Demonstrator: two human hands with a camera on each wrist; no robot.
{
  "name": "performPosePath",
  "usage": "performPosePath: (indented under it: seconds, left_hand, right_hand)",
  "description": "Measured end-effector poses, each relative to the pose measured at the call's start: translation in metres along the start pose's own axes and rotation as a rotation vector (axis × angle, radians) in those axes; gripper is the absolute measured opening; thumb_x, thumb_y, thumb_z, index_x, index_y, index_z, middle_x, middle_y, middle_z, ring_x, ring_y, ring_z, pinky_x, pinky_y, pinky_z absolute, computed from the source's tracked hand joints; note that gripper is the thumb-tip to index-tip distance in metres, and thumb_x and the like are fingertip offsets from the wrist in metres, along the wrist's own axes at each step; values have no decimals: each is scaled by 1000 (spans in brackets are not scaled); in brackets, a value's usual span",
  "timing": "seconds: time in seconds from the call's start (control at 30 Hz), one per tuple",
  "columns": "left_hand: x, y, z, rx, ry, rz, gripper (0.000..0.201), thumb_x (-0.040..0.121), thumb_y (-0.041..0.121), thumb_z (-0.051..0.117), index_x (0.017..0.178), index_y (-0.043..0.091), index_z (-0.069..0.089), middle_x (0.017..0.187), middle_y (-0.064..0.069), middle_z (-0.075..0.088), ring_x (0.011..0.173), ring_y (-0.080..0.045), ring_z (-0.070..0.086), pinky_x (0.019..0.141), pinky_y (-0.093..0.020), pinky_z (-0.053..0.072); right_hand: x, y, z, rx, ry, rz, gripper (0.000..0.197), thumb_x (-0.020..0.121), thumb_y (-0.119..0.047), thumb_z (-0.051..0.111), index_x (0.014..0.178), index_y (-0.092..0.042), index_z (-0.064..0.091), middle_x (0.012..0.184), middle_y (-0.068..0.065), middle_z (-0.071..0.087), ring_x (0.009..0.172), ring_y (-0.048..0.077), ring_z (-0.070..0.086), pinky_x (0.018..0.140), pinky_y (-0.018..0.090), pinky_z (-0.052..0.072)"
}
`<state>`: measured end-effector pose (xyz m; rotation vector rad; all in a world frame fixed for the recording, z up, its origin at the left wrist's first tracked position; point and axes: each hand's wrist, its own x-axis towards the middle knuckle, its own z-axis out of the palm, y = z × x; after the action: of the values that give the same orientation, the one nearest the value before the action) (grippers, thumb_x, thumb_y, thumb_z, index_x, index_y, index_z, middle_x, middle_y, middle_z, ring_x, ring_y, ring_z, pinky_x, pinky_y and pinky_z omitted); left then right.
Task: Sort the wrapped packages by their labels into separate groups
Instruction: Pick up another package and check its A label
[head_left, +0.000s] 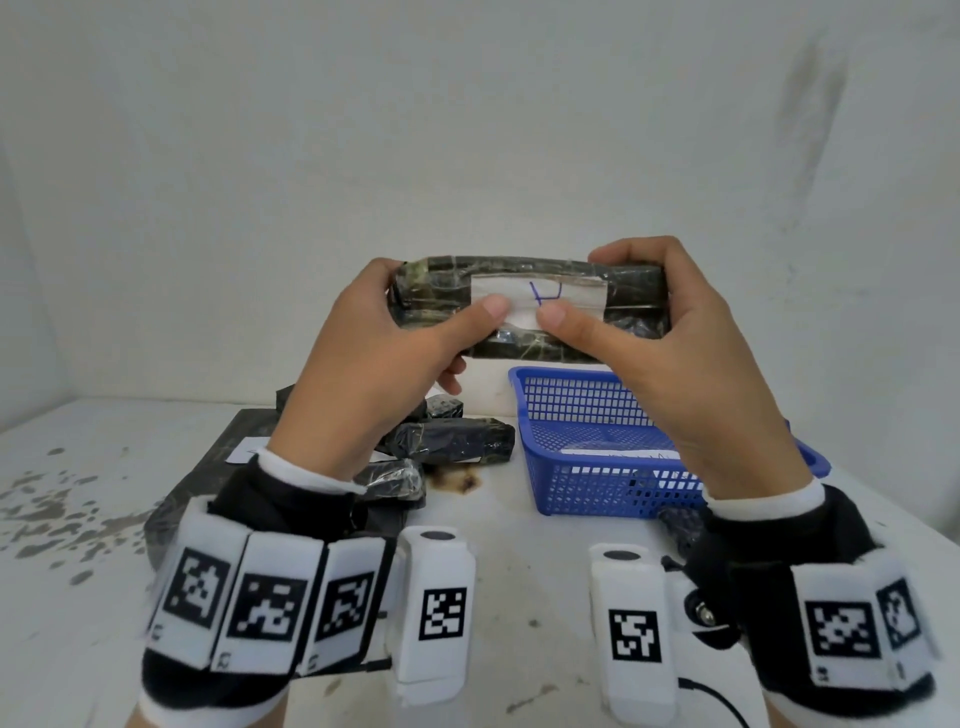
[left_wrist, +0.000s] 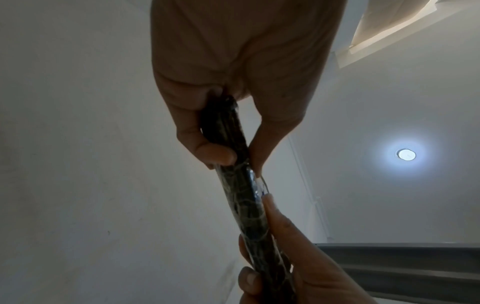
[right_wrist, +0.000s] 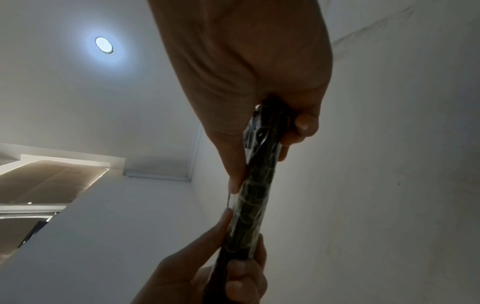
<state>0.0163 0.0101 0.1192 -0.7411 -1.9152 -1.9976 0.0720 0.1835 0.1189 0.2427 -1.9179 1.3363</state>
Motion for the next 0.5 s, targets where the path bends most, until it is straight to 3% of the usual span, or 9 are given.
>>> performPosePath:
  seconds: [0.07, 0.2, 0.4, 0.5]
  left_hand:
    - [-1, 0, 2, 41, 3, 7, 36, 76, 32, 78, 99, 14, 56, 68, 5, 65, 43, -7, 54, 41, -17, 40]
    - [-3, 2, 4, 85, 25, -6, 42, 71, 44, 79, 95, 21, 53, 82, 4, 70, 45, -9, 58, 44, -25, 41]
    - [-2, 1, 4, 71, 67, 23, 34, 77, 46, 74, 86, 22, 52, 68, 5, 62, 39, -10, 51, 39, -17, 35]
    - [-1, -1, 5, 50, 71, 37, 34, 80, 51, 68, 84, 22, 51, 69, 6, 58, 42, -6, 47, 43, -17, 38]
  right_hand:
    - [0, 1, 0, -14, 4, -13, 43, 71, -31, 87, 105, -27, 61, 98, -7, 72, 83, 1, 69, 74, 14, 53]
    - [-1, 0, 3, -43, 20, -26, 44, 69, -37, 86, 104, -27, 61, 97, -5, 72, 86, 7, 70, 78, 21, 57]
    - [-2, -2, 6, -23, 63, -23, 38, 71, -42, 84, 97, -26, 62, 91, -4, 70, 83, 11, 70, 77, 28, 60]
    - [-1, -2, 5, -10, 60, -20, 34, 73, -46, 79, 95, -25, 63, 82, -10, 67, 75, 5, 65, 68, 22, 55]
